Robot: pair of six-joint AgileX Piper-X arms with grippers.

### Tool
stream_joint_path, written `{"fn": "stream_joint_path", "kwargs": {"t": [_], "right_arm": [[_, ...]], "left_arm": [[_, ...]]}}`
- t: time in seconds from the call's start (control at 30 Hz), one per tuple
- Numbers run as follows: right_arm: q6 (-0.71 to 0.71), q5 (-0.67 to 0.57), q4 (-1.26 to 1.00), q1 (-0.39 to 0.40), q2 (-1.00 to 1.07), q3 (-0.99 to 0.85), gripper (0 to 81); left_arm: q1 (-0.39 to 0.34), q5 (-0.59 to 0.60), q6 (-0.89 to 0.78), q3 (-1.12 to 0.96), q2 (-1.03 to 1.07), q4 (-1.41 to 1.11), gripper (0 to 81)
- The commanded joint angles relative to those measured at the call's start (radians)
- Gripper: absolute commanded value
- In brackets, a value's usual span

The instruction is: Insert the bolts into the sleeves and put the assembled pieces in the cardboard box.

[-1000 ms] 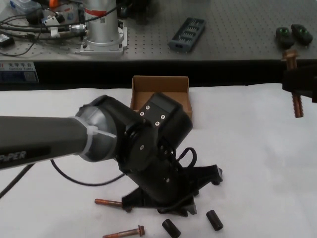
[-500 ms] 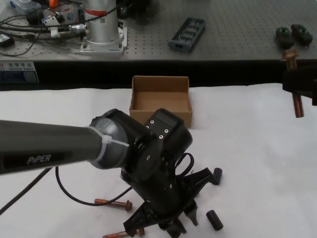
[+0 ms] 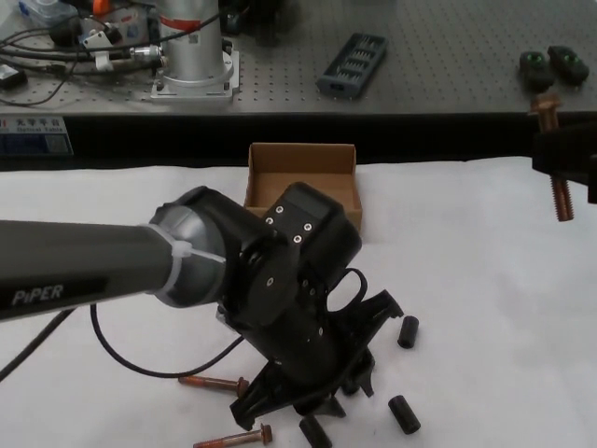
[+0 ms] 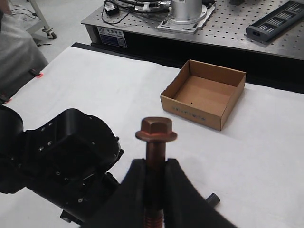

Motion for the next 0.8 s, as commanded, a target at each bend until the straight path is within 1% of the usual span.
{"fn": "stream_joint_path", "kwargs": {"t": [0.0,0.1,0.43,0.77], "right_arm": [[-0.012,-0.008,-0.010,-0.007,-0.004,-0.004,2.4],[-0.012,-0.008,-0.010,-0.007,-0.004,-0.004,2.4],[-0.012,-0.008,-0.010,-0.007,-0.004,-0.004,2.4],[-0.012,-0.008,-0.010,-0.007,-0.004,-0.004,2.4]], "left_arm": [[0.003,-0.006,-0.016,-0.006,-0.014,0.014,26.0],[0.003,-0.006,-0.028,-0.006,-0.014,0.041,26.0],[0.009,-0.083,-0.014,-0.006,-0.045,0.241,26.0],[0.011,-0.128,-0.024,-0.006,-0.045,0.249,26.0]]}}
